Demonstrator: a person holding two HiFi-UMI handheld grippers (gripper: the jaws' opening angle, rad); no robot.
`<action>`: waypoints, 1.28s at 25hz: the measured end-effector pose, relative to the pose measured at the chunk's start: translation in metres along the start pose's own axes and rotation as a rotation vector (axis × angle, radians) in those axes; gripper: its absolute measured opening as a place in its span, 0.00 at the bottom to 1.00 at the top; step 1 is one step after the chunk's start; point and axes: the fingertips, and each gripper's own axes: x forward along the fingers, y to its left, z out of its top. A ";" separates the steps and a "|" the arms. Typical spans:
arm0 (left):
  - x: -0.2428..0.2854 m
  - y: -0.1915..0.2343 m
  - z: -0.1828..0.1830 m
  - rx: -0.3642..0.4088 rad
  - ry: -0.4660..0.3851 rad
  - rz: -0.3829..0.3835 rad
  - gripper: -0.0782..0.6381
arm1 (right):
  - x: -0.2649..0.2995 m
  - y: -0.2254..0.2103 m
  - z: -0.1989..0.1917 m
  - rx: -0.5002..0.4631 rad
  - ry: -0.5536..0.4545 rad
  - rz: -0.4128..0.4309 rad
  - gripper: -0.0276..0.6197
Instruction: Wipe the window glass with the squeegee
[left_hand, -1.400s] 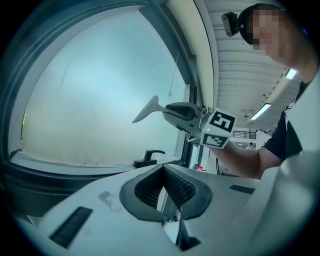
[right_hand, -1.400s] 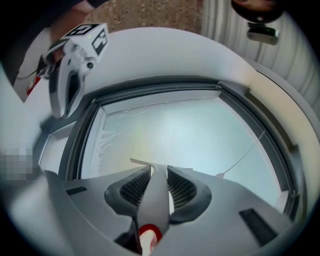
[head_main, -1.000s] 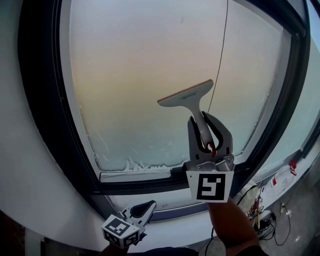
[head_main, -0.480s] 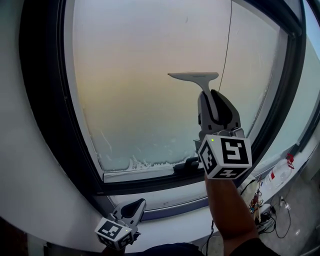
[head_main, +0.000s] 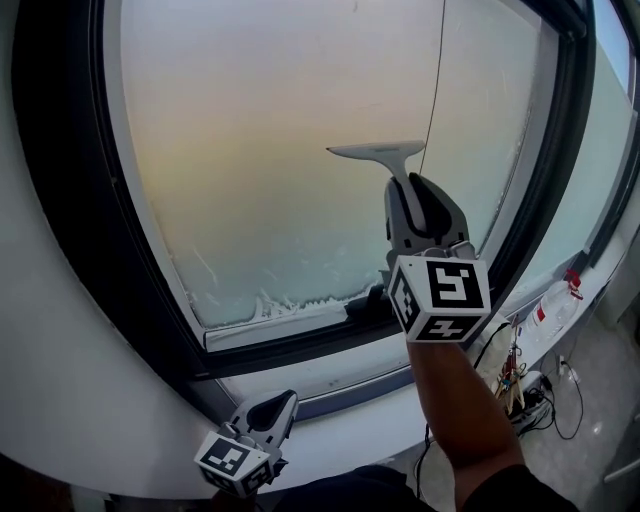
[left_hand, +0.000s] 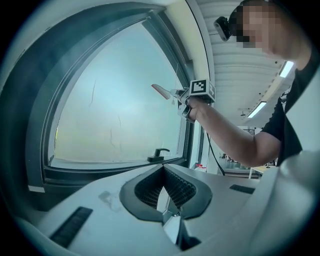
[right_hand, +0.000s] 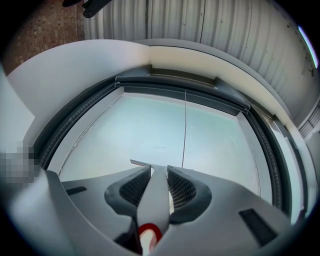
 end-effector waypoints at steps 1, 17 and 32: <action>-0.001 -0.001 -0.003 -0.003 0.005 -0.008 0.11 | -0.003 0.002 -0.006 -0.003 0.011 -0.001 0.19; -0.008 0.003 -0.034 -0.070 0.050 -0.040 0.11 | -0.052 0.026 -0.105 -0.027 0.192 0.007 0.19; -0.020 0.001 -0.054 -0.110 0.072 -0.022 0.11 | -0.093 0.037 -0.211 0.025 0.413 0.056 0.19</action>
